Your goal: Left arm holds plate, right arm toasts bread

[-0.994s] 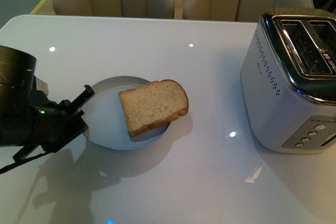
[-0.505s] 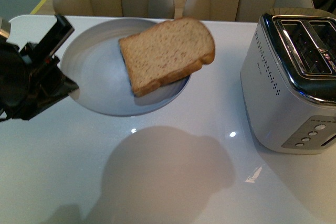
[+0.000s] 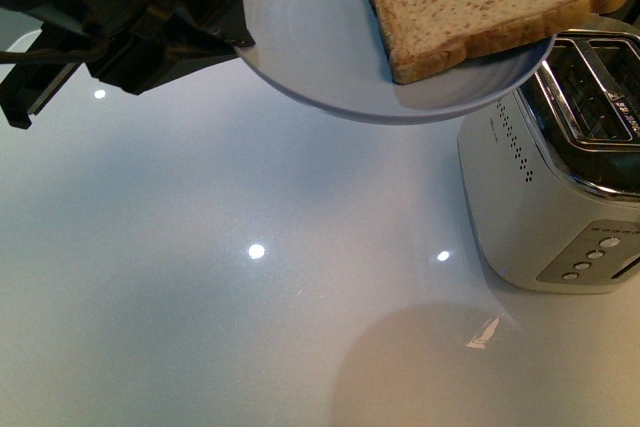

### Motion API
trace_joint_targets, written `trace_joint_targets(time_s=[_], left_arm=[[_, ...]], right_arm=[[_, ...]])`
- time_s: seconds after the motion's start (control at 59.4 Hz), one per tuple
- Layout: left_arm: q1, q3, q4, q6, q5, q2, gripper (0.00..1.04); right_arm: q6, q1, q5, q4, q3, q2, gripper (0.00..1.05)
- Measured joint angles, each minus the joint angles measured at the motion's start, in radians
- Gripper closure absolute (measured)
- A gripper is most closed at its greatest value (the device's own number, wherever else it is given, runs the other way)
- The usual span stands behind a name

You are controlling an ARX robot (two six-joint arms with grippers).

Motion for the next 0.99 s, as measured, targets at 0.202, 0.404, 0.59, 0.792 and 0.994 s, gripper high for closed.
trace_joint_targets(time_s=[0.202, 0.404, 0.59, 0.792, 0.994], left_arm=[[-0.035, 0.02, -0.026, 0.002, -0.007, -0.003, 1.02], [-0.036, 0.02, -0.029, 0.002, -0.014, -0.003, 1.02], [-0.036, 0.02, -0.029, 0.002, -0.014, -0.003, 1.02], [-0.036, 0.02, -0.029, 0.002, -0.014, -0.003, 1.02], [-0.037, 0.021, -0.029, 0.005, -0.015, -0.005, 1.02]], right_arm=[[0.0, 0.0, 0.0, 0.0, 0.0, 0.0, 0.09], [0.0, 0.0, 0.0, 0.0, 0.0, 0.0, 0.09], [0.0, 0.0, 0.0, 0.0, 0.0, 0.0, 0.09], [0.152, -0.006, 0.051, -0.218, 0.085, 0.137, 0.09], [0.352, -0.107, -0.087, -0.098, 0.189, 0.465, 0.09]])
